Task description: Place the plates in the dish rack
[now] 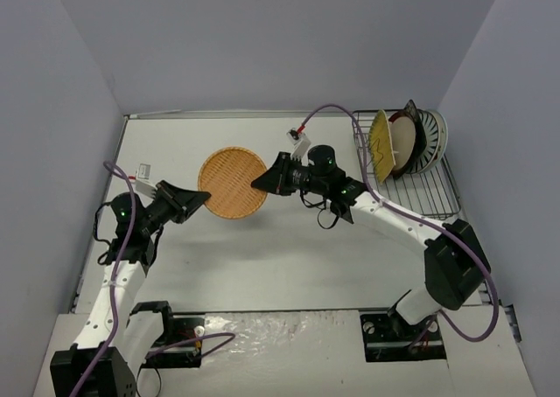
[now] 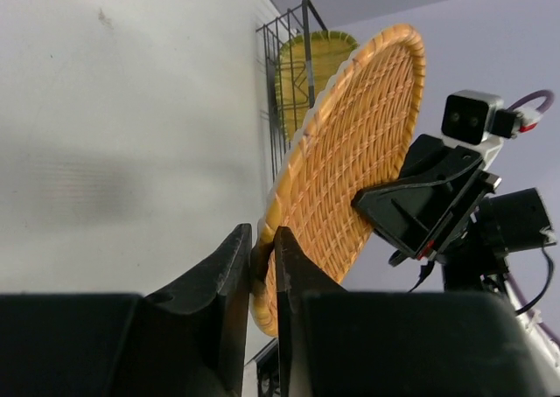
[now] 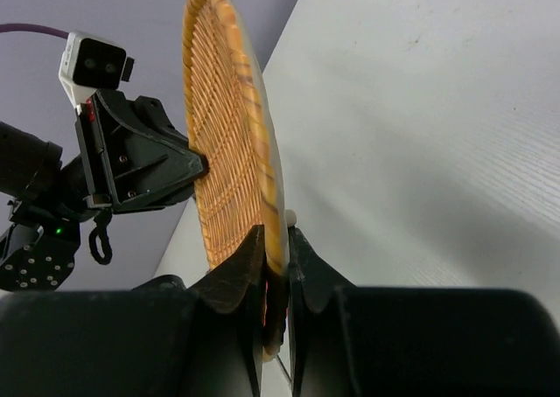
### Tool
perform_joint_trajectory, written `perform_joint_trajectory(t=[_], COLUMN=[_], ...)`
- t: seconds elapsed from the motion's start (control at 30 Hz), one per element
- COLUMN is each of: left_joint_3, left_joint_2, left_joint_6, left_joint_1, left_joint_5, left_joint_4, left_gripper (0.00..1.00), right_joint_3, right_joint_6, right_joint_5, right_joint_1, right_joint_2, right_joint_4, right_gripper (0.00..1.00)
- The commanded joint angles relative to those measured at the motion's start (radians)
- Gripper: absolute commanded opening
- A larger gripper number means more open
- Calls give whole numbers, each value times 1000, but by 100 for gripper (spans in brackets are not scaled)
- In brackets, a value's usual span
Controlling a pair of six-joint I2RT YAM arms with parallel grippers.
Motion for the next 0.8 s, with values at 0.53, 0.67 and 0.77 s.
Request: perform_joint_trajectory(t=[0.53, 0.67, 0.77], left_joint_3=[438, 383, 336], left_joint_2=[-23, -33, -28], left_joint_6=[789, 780, 760], left_joint_1=[-1, -1, -1], left_joint_5=[-656, -624, -590], left_joint_4=[-898, -820, -747], left_gripper=[97, 97, 97], right_joint_3=[238, 299, 317], right_joint_6=[-773, -879, -919], right_joint_5=[1008, 1120, 1130], right_joint_1=[-229, -273, -313], right_joint_2=[-314, -205, -131], right_joint_4=[-500, -453, -384], right_gripper=[0, 0, 0])
